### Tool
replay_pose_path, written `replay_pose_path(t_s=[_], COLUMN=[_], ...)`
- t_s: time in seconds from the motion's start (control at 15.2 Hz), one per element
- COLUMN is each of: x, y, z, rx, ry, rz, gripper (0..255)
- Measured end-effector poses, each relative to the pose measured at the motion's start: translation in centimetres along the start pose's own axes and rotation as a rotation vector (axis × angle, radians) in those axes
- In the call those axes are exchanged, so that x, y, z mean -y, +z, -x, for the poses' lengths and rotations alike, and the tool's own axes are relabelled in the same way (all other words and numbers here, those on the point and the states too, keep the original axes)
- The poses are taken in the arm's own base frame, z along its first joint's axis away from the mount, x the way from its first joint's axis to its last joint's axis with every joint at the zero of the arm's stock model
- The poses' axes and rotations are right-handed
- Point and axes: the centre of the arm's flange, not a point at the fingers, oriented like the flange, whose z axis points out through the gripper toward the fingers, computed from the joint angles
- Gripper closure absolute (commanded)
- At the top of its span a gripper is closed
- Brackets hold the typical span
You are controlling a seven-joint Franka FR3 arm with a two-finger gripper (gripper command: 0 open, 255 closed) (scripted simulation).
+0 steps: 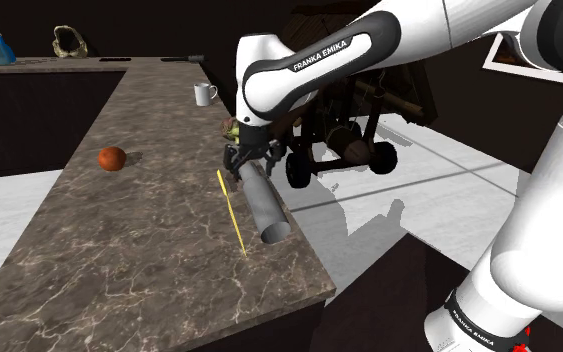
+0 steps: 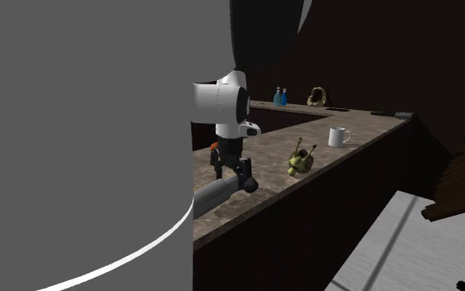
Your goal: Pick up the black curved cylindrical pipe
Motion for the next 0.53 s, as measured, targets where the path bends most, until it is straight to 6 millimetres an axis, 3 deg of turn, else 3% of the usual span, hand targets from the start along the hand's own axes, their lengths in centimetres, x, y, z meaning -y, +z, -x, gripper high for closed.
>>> replay_pose_path(t_s=[0.07,0.13,0.53], x=[0.1,0.11,0.15], y=[0.43,0.57,0.6], z=[-0.01,-0.01,-0.02], rx=[0.0,0.0,-0.002], ry=[0.0,0.0,0.0], rz=[0.0,0.0,-0.001], gripper=[0,255,255])
